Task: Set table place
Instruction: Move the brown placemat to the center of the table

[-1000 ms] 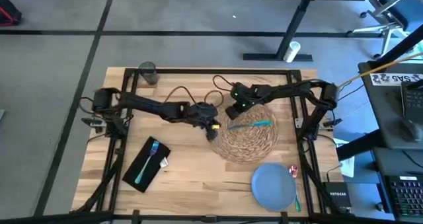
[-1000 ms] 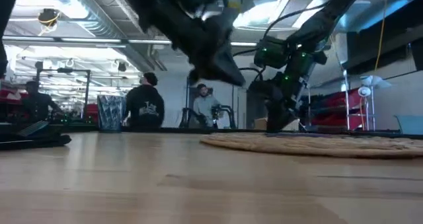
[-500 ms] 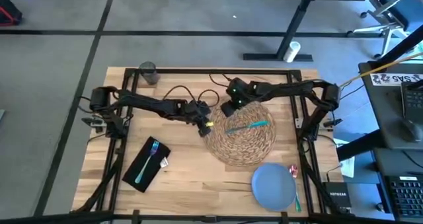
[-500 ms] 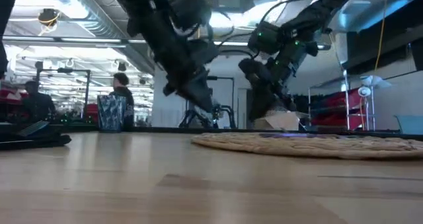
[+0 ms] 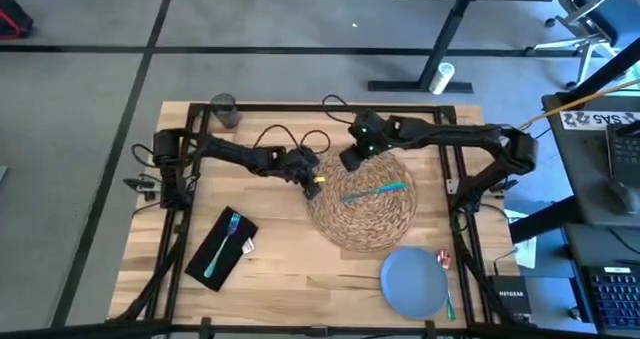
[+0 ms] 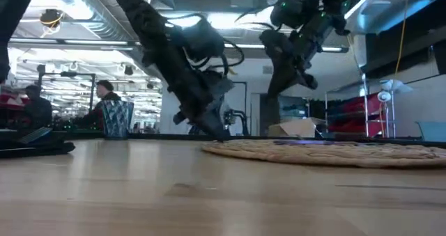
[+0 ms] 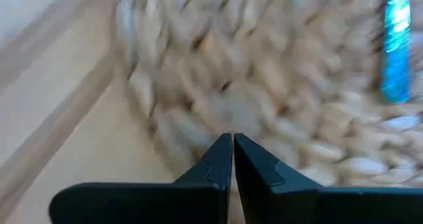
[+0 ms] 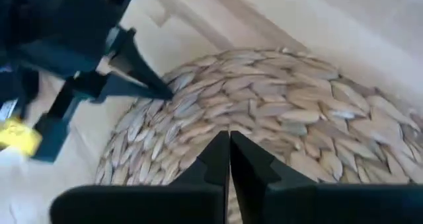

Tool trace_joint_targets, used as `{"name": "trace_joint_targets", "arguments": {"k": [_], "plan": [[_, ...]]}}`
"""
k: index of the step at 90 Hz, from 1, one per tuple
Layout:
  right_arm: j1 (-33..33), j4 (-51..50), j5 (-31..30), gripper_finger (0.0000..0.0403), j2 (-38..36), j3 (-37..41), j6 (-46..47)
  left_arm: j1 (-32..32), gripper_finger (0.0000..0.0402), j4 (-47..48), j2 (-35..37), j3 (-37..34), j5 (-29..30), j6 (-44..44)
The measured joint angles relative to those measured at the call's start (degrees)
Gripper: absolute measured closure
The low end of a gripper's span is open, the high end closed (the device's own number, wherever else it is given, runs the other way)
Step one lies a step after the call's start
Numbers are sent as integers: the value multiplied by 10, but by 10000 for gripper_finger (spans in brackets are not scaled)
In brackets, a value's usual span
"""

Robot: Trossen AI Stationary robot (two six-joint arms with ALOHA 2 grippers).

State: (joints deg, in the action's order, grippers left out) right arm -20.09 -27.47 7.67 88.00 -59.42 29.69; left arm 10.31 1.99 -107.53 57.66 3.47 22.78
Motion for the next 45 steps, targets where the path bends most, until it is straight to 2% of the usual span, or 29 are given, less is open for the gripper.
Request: {"name": "trace_joint_targets", "arguments": {"k": [17,36,45], "plan": [[2,-63,-44,403,0,2,-6,-34,402,43,-1,1,-1,42],[2,-100,-75,403,0,2,-11,-95,401,37,3,-31,-2,161],[2,-135,-92,403,0,2,2,-125,401,42,14,-35,8,186]]}}
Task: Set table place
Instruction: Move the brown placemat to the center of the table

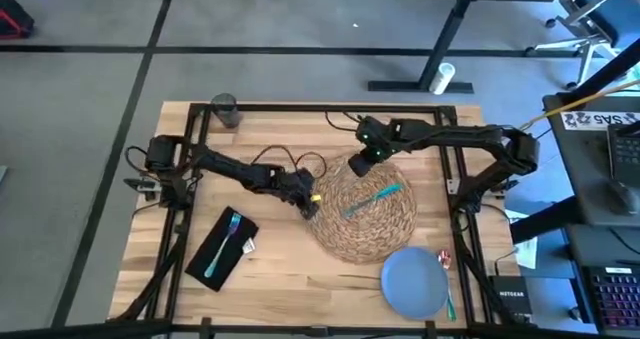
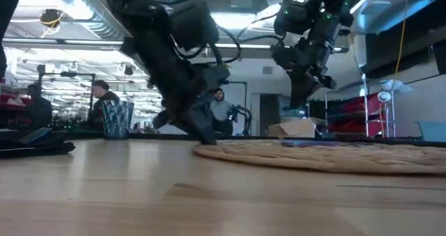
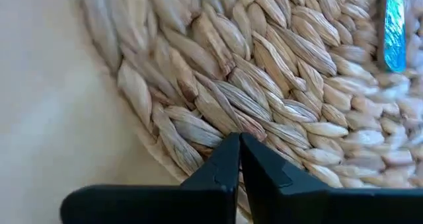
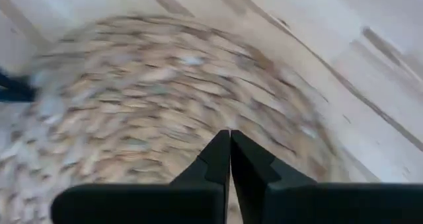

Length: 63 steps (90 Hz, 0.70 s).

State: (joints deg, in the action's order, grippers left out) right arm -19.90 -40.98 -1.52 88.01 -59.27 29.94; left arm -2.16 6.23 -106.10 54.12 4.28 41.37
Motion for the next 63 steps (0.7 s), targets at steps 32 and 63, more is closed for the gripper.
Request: {"name": "trace_joint_targets", "arguments": {"k": [32,63], "plan": [[0,-16,-18,403,1,57,29,33,402,-13,116,-2,62,-29],[0,50,-3,403,22,120,33,99,402,-17,127,-2,51,-109]]}}
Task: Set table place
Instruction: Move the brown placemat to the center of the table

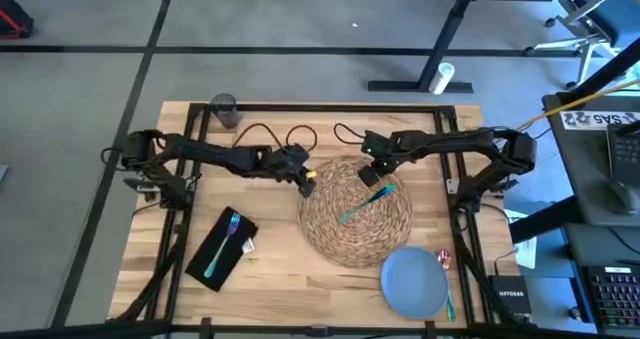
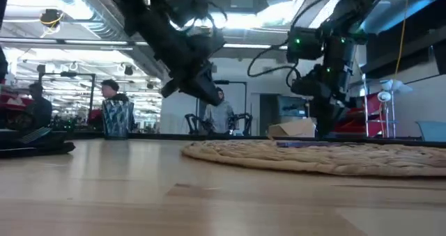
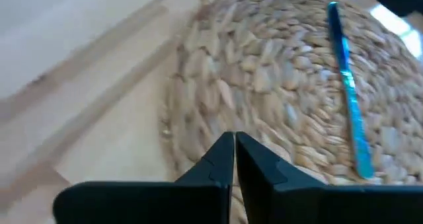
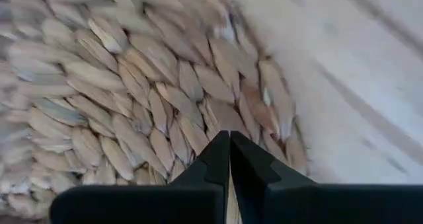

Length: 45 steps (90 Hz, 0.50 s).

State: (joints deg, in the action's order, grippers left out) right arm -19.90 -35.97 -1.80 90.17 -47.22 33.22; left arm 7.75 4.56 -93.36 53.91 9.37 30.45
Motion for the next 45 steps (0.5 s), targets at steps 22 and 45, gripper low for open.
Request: {"name": "trace_joint_targets", "arguments": {"k": [22,45], "plan": [[-1,59,13,403,23,6,0,11,402,7,0,0,-3,-11],[-33,124,51,403,32,8,-9,-10,402,10,0,0,-3,-4]]}}
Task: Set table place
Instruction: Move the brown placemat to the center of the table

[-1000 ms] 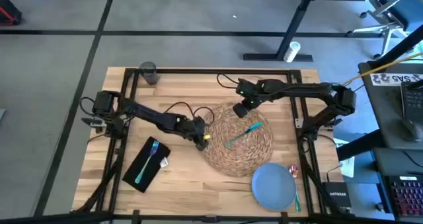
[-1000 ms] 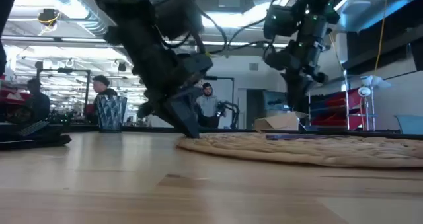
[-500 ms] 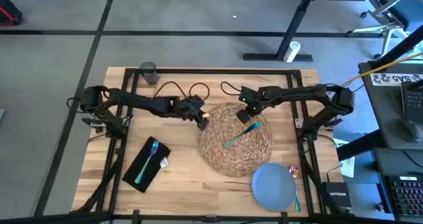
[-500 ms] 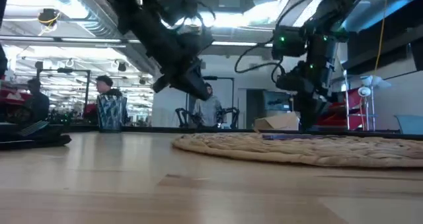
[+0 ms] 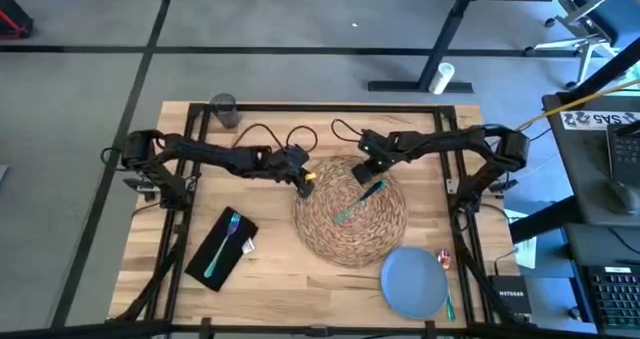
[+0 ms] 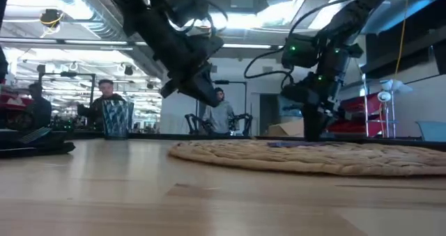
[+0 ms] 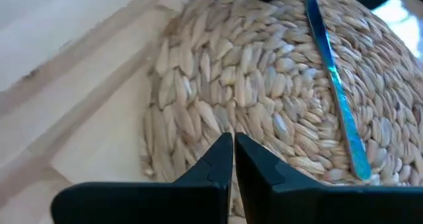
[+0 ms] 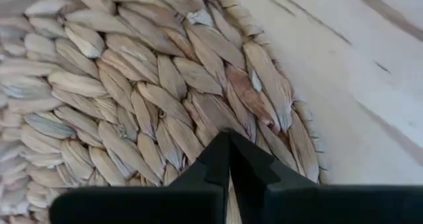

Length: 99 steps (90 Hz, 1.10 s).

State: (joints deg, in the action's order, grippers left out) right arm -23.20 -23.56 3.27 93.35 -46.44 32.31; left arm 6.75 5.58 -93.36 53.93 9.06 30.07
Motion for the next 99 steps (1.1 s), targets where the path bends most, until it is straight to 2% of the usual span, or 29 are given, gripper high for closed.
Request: {"name": "trace_joint_targets", "arguments": {"k": [20,31,43,66,83,99], "plan": [[-21,80,69,403,39,-11,-37,-18,402,9,0,0,6,15],[-16,68,82,403,43,-42,-55,-16,402,29,0,-2,19,14],[-15,57,95,403,15,-91,-58,-1,402,25,-3,-24,21,17],[27,-64,104,403,-21,-170,-72,26,402,-14,-40,-50,-6,11],[80,-166,93,403,-21,-173,-72,32,402,-69,-61,-49,-30,3],[126,-240,58,403,-21,-172,-48,32,402,-72,-62,-49,-31,-10]]}}
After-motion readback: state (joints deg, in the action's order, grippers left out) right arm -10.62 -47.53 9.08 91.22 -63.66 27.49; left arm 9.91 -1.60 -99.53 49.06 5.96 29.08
